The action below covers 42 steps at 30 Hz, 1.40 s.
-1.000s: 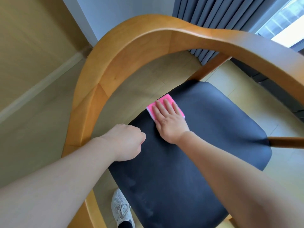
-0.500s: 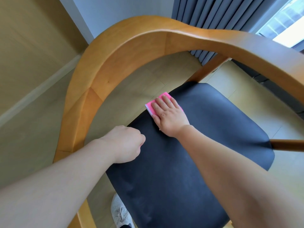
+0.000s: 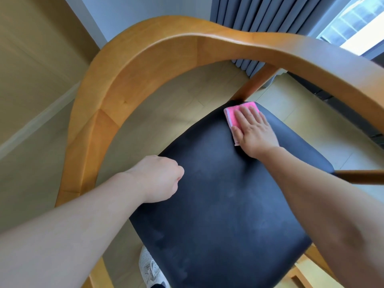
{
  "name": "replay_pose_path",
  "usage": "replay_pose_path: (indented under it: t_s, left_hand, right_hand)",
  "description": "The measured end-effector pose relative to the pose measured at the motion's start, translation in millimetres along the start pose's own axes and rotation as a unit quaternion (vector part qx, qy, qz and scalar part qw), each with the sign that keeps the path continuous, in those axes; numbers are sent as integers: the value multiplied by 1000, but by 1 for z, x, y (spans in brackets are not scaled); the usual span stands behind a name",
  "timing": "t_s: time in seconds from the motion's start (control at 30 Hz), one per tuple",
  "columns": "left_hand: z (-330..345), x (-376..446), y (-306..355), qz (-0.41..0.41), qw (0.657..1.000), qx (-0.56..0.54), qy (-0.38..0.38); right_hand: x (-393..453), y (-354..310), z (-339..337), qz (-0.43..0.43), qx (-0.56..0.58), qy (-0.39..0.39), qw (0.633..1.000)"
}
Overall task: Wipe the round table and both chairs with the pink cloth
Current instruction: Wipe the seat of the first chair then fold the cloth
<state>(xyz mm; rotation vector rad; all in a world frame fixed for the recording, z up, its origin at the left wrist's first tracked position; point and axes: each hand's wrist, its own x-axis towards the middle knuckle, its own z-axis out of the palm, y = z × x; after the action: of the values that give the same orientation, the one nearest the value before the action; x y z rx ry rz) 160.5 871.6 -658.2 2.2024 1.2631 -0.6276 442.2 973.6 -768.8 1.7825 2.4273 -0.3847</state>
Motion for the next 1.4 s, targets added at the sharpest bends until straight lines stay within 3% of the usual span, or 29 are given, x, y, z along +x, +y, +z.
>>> replay_pose_path:
  t_s: [0.2,0.43,0.83,1.17,1.3,1.4]
  left_hand:
    - [2,0,4,3,1000,8,-1]
    - [5,-7,16,10,1000,14,10]
    - [5,-37,32,33,997,56,41]
    - [-14,-100,28,32,979,55,194]
    - [-8,-139,30,-23,961,43,273]
    - [10,-173,36,-102,931,41,349]
  right_hand:
    - [-33,57,-2,157,25,-9,987]
    - [-79,39,11,173,-4,-25,985]
    - [-215,-42,41,12,-42,-68,997]
    - [-292,-67,57,-40,-58,-84,994]
    - [-295,-61,57,-167,-77,-87,979]
    - [-304,-64,60,-312,-97,-90,941]
